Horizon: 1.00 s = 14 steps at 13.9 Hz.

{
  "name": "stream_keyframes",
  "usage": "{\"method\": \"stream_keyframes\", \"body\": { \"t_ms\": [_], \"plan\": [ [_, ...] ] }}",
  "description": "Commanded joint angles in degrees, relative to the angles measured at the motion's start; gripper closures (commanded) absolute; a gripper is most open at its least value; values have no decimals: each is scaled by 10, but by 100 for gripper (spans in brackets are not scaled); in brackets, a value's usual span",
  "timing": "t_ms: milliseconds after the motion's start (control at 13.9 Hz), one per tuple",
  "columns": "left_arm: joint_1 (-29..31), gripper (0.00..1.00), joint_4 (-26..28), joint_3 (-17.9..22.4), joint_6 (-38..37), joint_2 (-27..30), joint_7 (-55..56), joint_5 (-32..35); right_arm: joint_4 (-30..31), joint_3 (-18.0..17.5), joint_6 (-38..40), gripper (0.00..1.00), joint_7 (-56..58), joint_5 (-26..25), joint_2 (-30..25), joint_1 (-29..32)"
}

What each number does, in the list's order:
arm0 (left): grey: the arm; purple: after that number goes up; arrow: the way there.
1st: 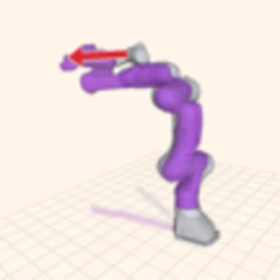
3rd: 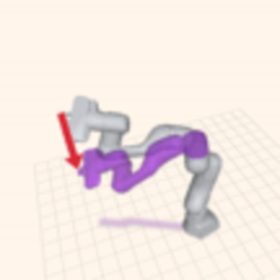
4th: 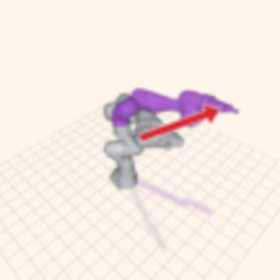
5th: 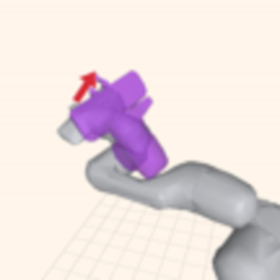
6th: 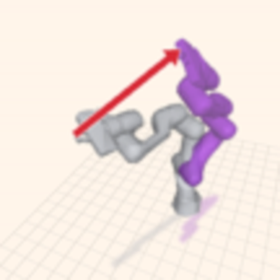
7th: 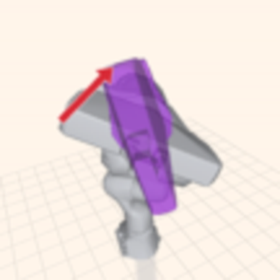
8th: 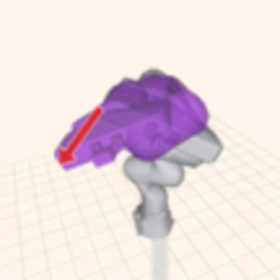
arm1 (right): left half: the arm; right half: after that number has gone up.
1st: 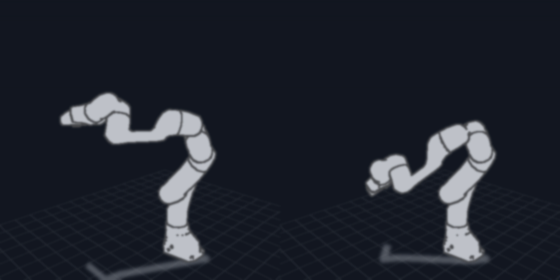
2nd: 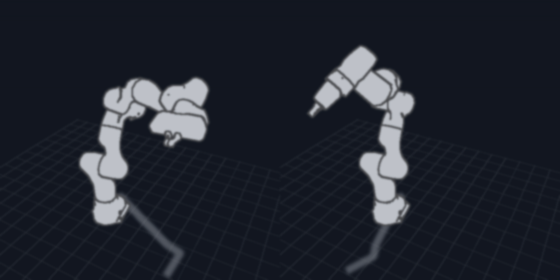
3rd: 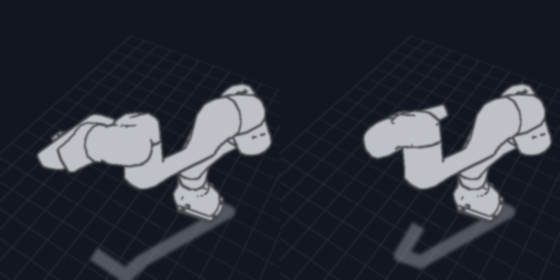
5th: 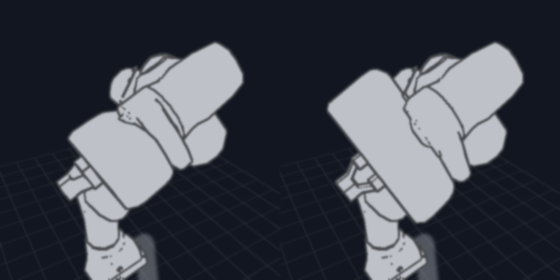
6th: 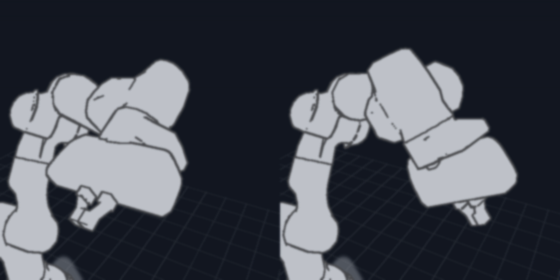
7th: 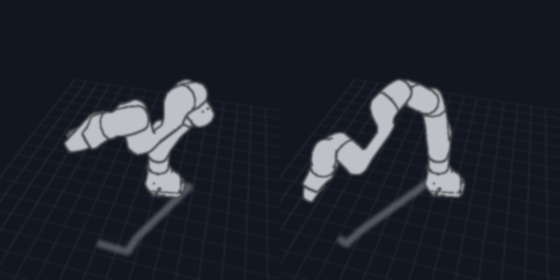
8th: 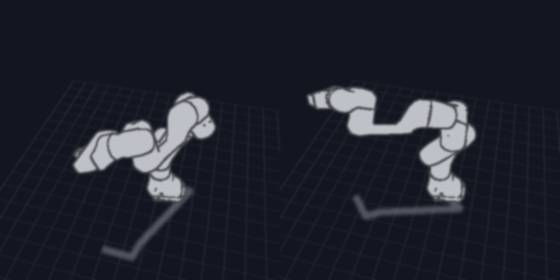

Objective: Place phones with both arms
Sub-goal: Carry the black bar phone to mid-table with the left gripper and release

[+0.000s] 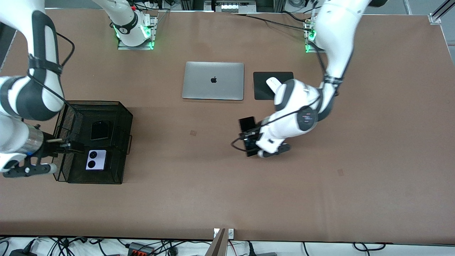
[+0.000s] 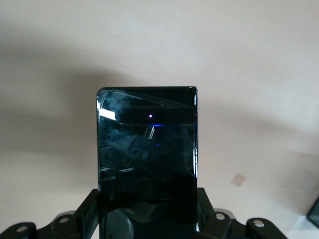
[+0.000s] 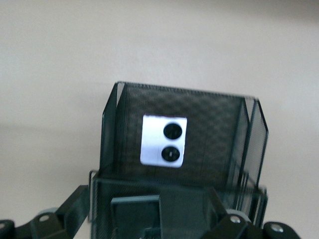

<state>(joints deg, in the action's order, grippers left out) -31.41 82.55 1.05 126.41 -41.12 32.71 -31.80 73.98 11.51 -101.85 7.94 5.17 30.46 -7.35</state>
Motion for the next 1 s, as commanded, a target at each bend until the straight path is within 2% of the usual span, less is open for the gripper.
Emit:
{"method": "stream_keyframes", "body": {
  "t_ms": [0, 215, 287, 430, 574, 789, 932],
  "plan": [
    [-64, 59, -103, 53, 26, -68, 25, -65, 13, -7, 56, 0, -48, -2, -29, 2],
    [-139, 59, -181, 114, 73, -131, 61, -120, 27, -7, 79, 0, -55, -6, -72, -1],
    [-153, 59, -200, 116, 100, -145, 70, -119, 34, -8, 79, 0, -65, -6, -80, -1],
    [-174, 59, -203, 115, 182, -160, 98, -120, 30, -9, 76, 0, -64, -9, -81, -1],
    [-191, 59, -204, 116, 234, -173, 90, -119, 27, -10, 66, 0, -58, -10, -79, 1],
    [-218, 64, -219, 120, 248, -191, 30, -74, 25, -10, 58, 0, -44, -15, -76, -2],
    [-232, 64, -219, 125, 247, -201, -17, -45, 25, -11, 54, 0, -52, -38, -76, -17]
  ]
}}
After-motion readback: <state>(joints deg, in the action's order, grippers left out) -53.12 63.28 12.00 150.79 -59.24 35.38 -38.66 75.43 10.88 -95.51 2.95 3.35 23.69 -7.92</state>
